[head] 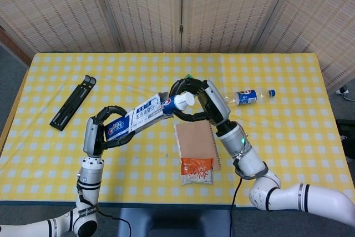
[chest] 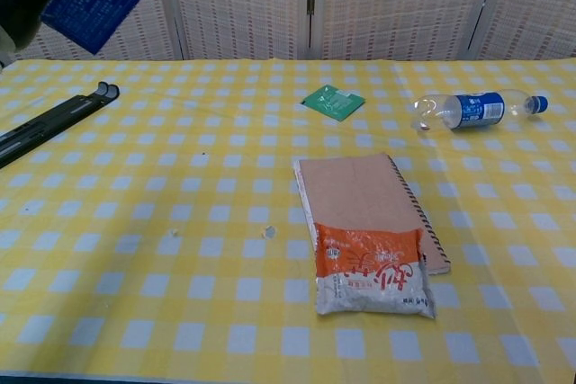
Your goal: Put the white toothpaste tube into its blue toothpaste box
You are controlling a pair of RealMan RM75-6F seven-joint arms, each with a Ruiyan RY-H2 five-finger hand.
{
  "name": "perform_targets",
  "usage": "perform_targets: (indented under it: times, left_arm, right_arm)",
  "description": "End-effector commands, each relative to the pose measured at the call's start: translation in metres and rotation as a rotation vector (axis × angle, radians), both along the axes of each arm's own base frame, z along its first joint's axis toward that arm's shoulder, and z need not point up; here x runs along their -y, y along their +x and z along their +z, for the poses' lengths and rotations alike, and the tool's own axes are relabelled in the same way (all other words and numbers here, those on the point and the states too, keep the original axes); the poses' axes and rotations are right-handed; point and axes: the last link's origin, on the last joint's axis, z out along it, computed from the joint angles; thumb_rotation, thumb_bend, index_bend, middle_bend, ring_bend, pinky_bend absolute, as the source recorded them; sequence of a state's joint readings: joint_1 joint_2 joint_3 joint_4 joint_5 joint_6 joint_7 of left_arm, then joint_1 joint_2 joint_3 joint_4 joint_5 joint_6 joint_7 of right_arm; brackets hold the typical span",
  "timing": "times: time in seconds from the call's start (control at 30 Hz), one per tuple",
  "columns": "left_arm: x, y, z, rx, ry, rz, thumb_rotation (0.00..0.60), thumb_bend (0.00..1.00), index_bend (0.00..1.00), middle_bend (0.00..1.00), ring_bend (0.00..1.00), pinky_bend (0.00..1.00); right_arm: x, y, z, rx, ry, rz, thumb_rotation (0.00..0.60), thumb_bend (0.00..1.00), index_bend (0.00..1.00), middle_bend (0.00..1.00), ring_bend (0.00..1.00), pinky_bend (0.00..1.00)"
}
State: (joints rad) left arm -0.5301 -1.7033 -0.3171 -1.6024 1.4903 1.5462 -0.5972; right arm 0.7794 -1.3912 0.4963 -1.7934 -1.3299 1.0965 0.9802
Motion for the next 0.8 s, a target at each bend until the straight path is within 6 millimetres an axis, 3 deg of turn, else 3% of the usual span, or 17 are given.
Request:
perform_targets:
  times: [0.03, 0.17, 0.33, 0.67, 0.8]
  left_arm:
    - [0.0, -0.003, 0.0, 0.016, 0.0, 0.008, 0.6, 0.26, 0.46, 0.58, 0.46, 0.46]
    - [-0.001, -0.003, 0.001, 0.038, 0.003, 0.025, 0.6, 0.26, 0.46, 0.58, 0.46, 0.46]
    - [0.001, 0.002, 0.006, 0.088, 0.02, 0.019, 0.6, 0.26, 0.46, 0.58, 0.46, 0.46]
    - [0.003, -0.002, 0.013, 0.182, 0.021, 0.037, 0.6, 0.26, 0.46, 0.57, 0.44, 0.44]
    - [0.011, -0.014, 0.011, 0.201, 0.001, 0.032, 0.6, 0.25, 0.43, 0.52, 0.35, 0.31]
  right_arm:
    - [-0.001, -0.003, 0.004, -0.005, -0.033, 0.003, 0.6, 0.3, 0.33, 0.37, 0.28, 0.35]
    - [0.0, -0.005, 0.004, -0.022, -0.063, 0.003, 0.6, 0.3, 0.11, 0.28, 0.2, 0.25]
    - [-0.002, -0.005, -0.001, -0.055, -0.063, 0.02, 0.6, 0.3, 0.02, 0.21, 0.13, 0.16]
    - [-0.003, -0.011, -0.001, -0.09, -0.09, 0.024, 0.6, 0.3, 0.0, 0.19, 0.11, 0.15]
    - [-0.004, -0.027, -0.001, -0.167, -0.134, 0.007, 0.6, 0.29, 0.0, 0.18, 0.1, 0.15]
